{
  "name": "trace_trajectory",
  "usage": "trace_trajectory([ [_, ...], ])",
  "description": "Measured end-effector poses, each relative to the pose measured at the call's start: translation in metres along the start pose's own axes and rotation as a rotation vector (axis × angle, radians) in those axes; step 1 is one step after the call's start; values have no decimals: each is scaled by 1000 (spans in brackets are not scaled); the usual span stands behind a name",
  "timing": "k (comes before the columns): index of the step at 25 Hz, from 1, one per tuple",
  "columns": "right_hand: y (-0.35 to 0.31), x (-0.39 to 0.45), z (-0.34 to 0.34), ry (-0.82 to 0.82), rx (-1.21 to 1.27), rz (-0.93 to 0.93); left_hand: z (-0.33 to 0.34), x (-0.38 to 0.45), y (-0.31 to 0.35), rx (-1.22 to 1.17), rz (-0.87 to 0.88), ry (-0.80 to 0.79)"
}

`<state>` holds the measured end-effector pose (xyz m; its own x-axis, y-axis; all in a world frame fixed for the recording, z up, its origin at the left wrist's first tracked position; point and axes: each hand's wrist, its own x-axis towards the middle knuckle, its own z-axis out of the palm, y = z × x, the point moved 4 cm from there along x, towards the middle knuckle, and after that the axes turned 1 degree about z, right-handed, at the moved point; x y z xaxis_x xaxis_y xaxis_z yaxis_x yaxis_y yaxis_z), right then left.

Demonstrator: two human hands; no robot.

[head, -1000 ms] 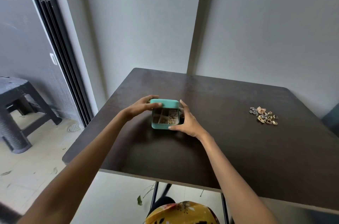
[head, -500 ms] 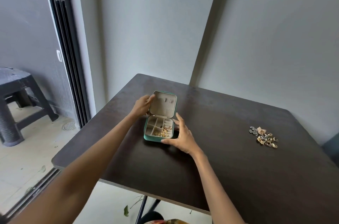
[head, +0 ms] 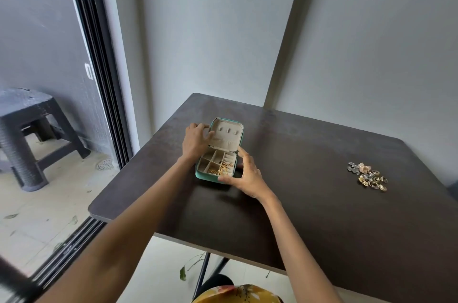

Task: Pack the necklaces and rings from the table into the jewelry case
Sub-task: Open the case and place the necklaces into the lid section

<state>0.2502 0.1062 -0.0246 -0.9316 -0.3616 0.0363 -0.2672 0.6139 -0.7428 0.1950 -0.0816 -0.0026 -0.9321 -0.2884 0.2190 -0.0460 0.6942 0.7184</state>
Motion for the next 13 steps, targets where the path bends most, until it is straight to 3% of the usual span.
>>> trace_trajectory([
  [3,-3,-2,-15,138,202,26,-19,-16,14,132,223,84],
  [6,-6,2,-31,308,37,-2,-26,-36,26,313,381,-56],
  [8,-17,4,-38,259,-149,-38,-21,-45,34,404,383,-183],
  [13,-42,10,-34,56,-615,-81,-12,-57,47,551,398,-224],
])
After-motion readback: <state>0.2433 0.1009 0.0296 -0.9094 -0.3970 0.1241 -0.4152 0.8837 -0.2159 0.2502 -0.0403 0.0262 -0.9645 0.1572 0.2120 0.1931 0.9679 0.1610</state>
